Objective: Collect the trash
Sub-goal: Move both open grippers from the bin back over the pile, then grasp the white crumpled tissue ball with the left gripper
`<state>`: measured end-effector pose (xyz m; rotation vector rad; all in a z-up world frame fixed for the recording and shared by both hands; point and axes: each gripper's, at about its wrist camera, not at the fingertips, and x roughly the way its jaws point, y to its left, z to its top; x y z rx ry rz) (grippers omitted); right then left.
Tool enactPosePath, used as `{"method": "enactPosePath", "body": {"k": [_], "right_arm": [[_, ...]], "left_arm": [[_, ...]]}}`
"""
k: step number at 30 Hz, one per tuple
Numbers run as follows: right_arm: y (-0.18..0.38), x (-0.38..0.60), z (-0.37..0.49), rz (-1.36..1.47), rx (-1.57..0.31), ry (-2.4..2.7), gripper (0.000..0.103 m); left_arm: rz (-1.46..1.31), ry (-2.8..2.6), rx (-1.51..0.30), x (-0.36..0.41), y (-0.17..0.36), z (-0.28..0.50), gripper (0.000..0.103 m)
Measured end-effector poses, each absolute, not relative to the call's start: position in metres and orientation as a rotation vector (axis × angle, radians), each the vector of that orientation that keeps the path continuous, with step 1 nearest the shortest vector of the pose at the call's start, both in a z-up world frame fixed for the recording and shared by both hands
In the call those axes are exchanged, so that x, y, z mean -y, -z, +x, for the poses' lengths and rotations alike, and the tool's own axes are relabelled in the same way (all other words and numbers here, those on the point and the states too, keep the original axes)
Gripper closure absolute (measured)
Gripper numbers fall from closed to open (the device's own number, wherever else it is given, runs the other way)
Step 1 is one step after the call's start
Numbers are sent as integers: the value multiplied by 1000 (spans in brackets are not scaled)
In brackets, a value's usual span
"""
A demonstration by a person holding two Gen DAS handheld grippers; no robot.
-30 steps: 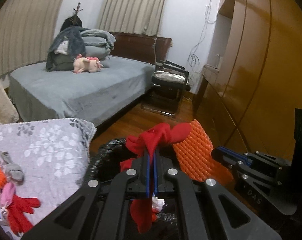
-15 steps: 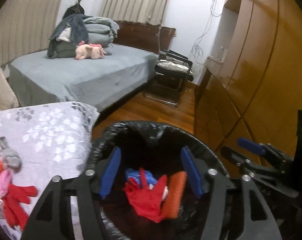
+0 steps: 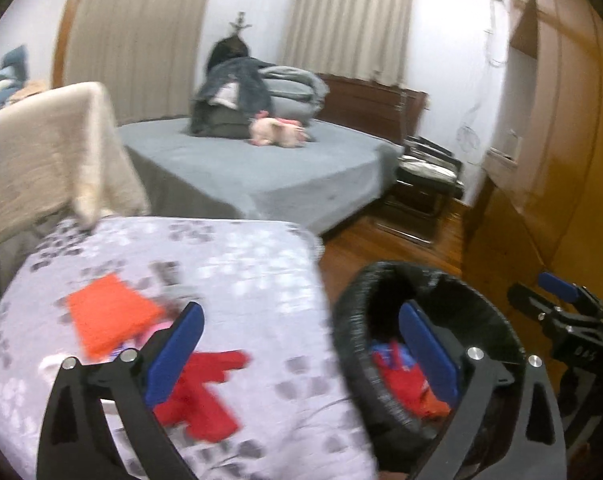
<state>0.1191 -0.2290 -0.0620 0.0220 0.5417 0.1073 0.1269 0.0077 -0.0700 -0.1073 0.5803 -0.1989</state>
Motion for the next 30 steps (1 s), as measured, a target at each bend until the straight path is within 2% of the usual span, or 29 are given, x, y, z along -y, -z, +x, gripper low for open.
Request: {"method": "enactPosePath", "body": {"k": [14, 30], "right_arm": [[75, 104, 130, -38, -539, -302, 6], [126, 27, 154, -91, -605, -370, 6]], "left_arm": [[-119, -74, -574, -131, 90, 85, 7], [-144, -225, -655, -200, 141, 87, 7]]}}
